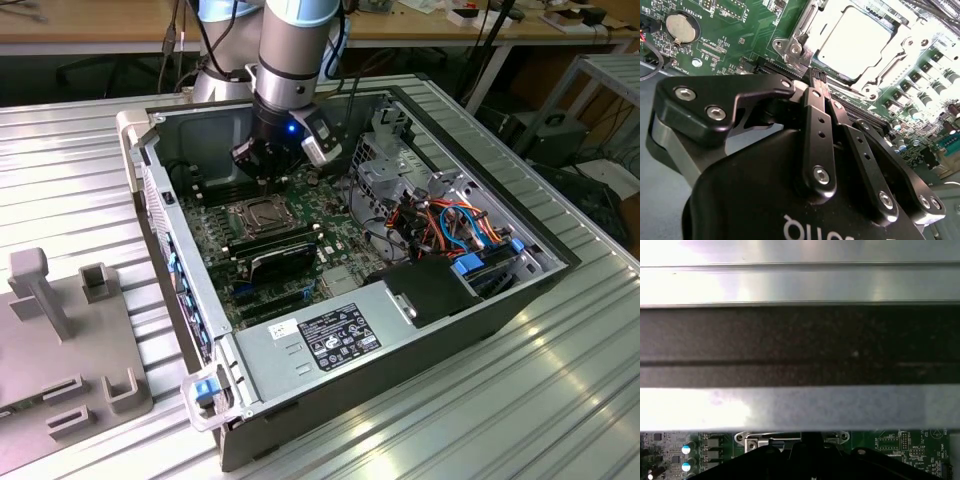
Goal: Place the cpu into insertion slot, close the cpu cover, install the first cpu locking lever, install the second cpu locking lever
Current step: 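Install the second cpu locking lever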
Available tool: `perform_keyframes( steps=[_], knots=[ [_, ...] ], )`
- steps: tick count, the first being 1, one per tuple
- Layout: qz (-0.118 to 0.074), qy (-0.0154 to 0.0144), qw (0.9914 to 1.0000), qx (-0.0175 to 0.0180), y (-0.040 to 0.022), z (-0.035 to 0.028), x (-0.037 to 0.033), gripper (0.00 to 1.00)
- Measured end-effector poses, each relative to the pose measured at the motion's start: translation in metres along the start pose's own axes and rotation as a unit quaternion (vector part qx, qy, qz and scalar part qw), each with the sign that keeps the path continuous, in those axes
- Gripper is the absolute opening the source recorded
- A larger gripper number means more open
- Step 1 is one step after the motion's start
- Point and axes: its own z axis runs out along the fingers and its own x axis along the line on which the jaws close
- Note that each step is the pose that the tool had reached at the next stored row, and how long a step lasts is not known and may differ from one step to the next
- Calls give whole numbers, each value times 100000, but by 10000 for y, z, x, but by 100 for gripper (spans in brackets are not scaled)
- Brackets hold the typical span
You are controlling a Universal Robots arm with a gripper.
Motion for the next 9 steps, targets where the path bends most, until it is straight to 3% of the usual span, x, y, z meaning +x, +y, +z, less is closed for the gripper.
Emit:
perform_keyframes(
  steps=[3, 4, 5, 6, 9],
  knots=[
    [-13, 2, 100000, 7, -12, -1, -1, 11],
    [-3, -4, 100000, -9, -116, -5, -13, 11],
    [-1, 21, 100000, -5, -120, -6, -85, 11],
    [-4, 28, 100000, -23, -129, -84, -85, 11],
    [-3, 31, 100000, -15, -169, -114, -86, 11]
  ],
)
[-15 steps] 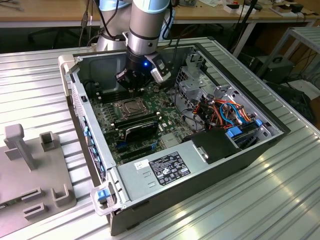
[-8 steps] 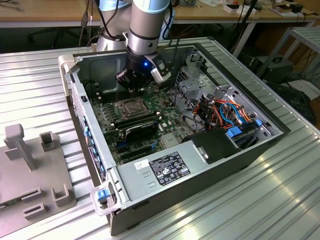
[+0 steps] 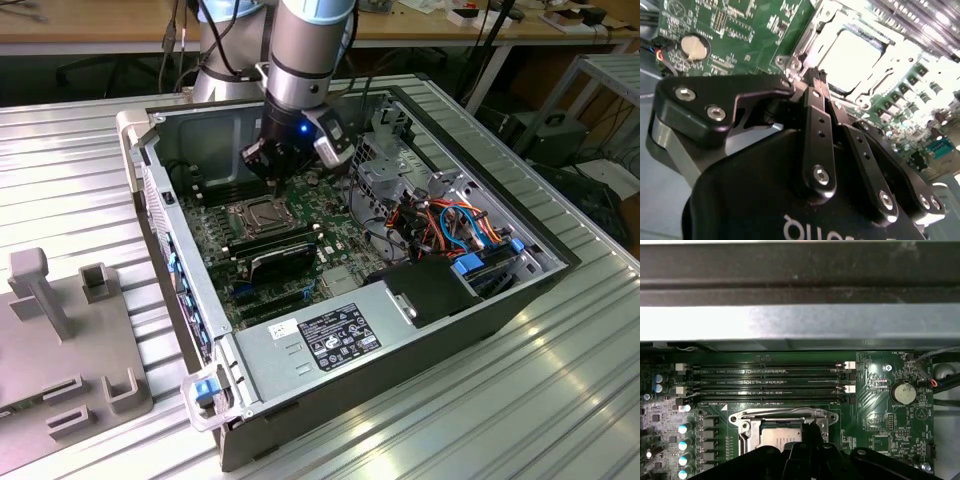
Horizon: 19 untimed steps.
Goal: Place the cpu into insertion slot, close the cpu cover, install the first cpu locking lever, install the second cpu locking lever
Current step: 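Install the second cpu locking lever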
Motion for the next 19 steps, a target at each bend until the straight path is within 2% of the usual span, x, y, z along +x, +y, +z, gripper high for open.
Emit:
perform_keyframes(
  steps=[5, 8, 13, 19],
  knots=[
    [3, -4, 100000, -8, -126, -6, -2, 11],
    [0, 7, 100000, -7, -239, -11, -5, 11],
    [3, 61, 100000, 27, -391, -19, -9, 11],
    [23, 438, 99999, 102, -486, -24, -42, 11]
  ],
)
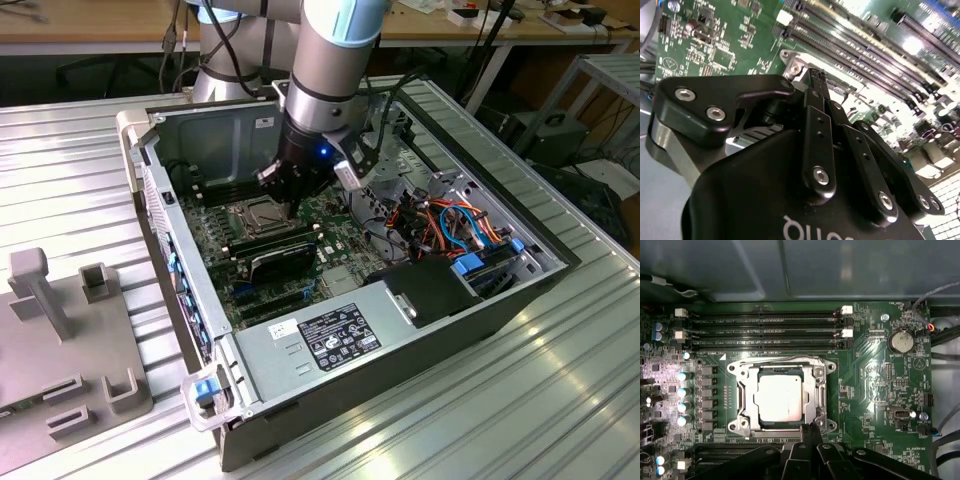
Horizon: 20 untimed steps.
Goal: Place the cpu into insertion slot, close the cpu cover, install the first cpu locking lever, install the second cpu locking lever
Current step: 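Install the second cpu locking lever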
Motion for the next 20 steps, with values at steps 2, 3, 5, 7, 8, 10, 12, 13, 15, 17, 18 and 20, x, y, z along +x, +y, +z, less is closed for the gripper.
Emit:
perform_keyframes(
  steps=[2, 3, 5, 7, 8, 10, 12, 13, 15, 17, 18, 20],
  knots=[
    [2, 40, 100000, 0, -44, -2, -2, 11],
    [1, 37, 100000, 1, -48, -2, -1, 11],
    [7, 43, 100000, 5, -48, 0, 10, 11],
    [-2, 40, 100000, -3, -49, 6, 49, 11],
    [4, 43, 100000, 4, -50, 8, 73, 11],
    [-7, 33, 100000, 0, -51, 15, 120, 11],
    [4, 39, 100000, 8, -54, 27, 212, 11],
    [-3, 42, 100000, 6, -54, 30, 236, 11],
    [-1, 39, 100000, 6, -55, 39, 281, 11],
    [6, 40, 100000, 4, -57, 47, 322, 11],
    [4, 39, 100000, 5, -57, 51, 341, 11],
    [-4, 44, 100000, 14, -59, 56, 381, 11]
  ],
)
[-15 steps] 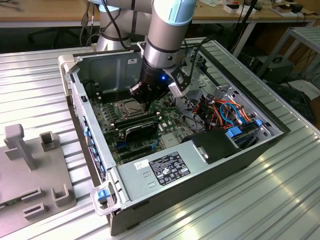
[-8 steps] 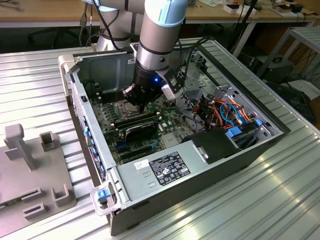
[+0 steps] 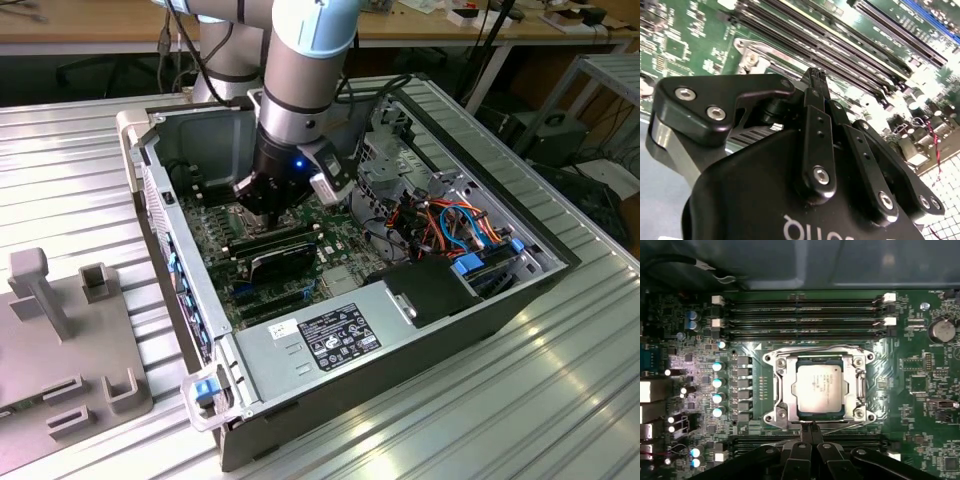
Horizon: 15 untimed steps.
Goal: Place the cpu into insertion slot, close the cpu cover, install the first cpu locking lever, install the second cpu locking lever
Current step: 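Install the second cpu locking lever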
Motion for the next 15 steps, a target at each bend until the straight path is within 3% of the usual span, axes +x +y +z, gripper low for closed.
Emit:
perform_keyframes(
  steps=[4, 15],
  knots=[
    [9, -6, 100000, -17, -1, 11, 81, 11],
    [5, -2, 100000, -8, -3, 33, 101, 11]
  ],
)
